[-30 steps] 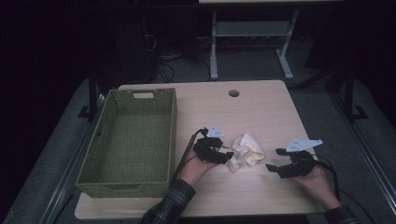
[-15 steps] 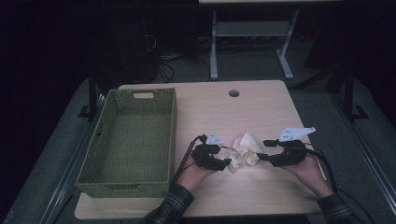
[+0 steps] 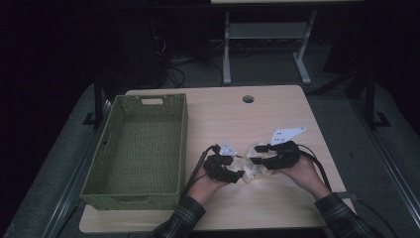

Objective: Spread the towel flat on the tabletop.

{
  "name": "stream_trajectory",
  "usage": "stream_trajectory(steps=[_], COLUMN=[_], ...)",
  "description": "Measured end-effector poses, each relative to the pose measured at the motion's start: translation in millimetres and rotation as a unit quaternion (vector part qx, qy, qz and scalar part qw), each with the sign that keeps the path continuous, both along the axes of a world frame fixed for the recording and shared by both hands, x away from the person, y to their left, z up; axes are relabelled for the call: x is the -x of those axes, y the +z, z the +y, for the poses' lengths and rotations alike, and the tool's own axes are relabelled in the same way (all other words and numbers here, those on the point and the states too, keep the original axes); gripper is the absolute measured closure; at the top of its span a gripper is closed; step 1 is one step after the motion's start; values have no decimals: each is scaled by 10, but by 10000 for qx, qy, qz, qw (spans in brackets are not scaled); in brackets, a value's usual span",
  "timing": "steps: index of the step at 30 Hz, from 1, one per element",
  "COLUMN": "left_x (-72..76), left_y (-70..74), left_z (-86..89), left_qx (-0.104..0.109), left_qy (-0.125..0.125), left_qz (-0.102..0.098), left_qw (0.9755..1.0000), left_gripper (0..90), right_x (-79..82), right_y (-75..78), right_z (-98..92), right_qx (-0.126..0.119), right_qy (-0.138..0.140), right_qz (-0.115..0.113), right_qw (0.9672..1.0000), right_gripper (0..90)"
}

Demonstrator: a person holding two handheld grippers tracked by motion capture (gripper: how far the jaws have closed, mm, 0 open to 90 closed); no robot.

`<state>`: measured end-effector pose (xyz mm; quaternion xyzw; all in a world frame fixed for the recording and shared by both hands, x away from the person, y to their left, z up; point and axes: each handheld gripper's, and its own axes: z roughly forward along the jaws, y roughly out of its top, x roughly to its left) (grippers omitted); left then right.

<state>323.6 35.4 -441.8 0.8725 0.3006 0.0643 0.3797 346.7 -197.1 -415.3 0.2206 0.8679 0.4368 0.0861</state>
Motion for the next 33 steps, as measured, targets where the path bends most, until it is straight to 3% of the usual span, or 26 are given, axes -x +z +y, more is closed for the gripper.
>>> stream_trajectory(steps=[5,12,21,33], left_x=[-15,-16,-27,-31], left_y=[-2,-16,-18,-38], left_z=[6,-3,-2,-94], left_qx=[-16,-12,-13,27], left_qy=[-28,-22,-42,-249], left_qz=[6,33,37,47], left_qw=[10000,10000,10000,9997], left_gripper=[389,388,388,385], right_x=[-72,-120,-172,-184], right_y=[-104,-119,-47,75], right_z=[74,16,-207,-600], right_qx=[58,32,-298,-436], right_qy=[63,22,-44,-396], right_qz=[188,213,250,72], right_qw=[9998,9998,9992,9982], right_gripper=[600,851,864,871])
